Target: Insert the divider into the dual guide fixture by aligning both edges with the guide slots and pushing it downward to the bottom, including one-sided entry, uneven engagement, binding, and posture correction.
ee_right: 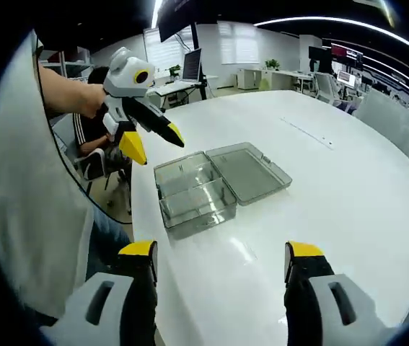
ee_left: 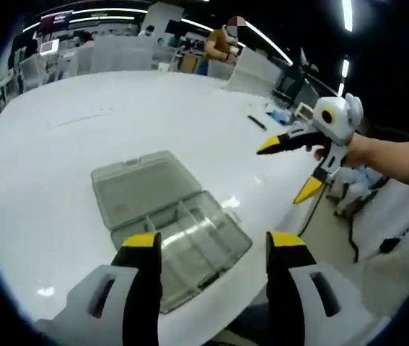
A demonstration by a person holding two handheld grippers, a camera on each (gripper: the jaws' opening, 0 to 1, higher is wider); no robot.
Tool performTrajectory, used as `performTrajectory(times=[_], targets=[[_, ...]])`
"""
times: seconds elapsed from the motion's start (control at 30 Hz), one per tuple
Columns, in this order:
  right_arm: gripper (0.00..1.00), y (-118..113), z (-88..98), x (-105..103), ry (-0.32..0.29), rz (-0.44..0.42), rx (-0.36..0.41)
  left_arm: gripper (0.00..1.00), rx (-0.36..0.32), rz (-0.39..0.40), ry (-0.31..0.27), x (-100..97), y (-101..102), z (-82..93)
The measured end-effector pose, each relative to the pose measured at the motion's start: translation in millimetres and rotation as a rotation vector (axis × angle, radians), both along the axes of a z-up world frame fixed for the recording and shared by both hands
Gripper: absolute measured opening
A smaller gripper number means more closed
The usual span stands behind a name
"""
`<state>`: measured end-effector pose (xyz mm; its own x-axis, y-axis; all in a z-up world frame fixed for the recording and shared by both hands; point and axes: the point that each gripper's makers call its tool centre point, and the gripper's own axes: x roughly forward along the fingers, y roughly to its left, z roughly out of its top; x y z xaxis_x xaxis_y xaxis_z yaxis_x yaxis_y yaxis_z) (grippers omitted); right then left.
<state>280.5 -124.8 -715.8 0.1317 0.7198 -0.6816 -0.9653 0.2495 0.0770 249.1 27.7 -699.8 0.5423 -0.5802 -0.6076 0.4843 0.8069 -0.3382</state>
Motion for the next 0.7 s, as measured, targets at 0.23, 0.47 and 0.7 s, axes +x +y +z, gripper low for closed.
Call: performTrajectory(times=[0.23, 0.47, 0.7], targets=[[0.69, -24.6, -5.9, 7.1, 0.005, -0.034, -0.015, 0.59, 0.003, -0.021, -0.020, 0.1, -2.2, 1.5], [0.68, -51.8, -16.4, 14.0, 0.011, -0.071, -0.038, 0.59, 0.016, -0.024, -0.013, -3.1, 0.4, -2.5], [0.66, -74.7, -30.2, 18.0, 0.008, -0.069, -0.083, 0.60, 0.026, -0.026, -0.022, -2.5, -0.2, -0.5]])
